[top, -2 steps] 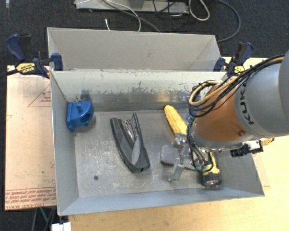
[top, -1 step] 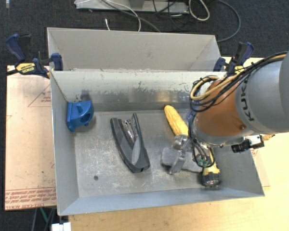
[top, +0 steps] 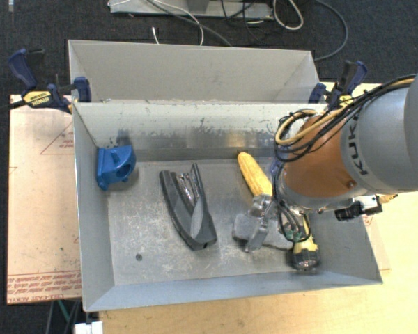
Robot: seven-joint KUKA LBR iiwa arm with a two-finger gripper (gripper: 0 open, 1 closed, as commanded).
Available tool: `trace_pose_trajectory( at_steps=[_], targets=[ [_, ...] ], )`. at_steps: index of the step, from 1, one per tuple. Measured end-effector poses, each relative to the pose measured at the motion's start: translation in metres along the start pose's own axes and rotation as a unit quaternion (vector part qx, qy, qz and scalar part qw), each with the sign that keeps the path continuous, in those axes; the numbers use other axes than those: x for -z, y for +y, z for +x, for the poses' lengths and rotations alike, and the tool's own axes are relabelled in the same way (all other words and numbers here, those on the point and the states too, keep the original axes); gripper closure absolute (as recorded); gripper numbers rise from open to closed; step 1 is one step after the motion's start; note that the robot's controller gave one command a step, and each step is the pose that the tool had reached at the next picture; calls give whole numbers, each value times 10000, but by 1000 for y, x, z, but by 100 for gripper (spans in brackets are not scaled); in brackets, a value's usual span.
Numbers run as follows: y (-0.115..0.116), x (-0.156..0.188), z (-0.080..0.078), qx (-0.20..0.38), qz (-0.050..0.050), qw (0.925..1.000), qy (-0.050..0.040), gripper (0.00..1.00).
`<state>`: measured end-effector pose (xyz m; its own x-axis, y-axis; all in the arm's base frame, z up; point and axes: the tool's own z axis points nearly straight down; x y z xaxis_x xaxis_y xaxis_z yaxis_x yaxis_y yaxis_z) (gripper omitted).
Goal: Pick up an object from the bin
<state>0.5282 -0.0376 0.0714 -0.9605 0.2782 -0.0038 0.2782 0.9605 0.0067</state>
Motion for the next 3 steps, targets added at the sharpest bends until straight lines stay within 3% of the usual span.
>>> trace_pose_trajectory(
  at_steps=[1,3],
  targets=[
    [-1,29,4,5,12,10000,66,100],
    [1,84,0,10,-4,10000,1,100]
  ],
)
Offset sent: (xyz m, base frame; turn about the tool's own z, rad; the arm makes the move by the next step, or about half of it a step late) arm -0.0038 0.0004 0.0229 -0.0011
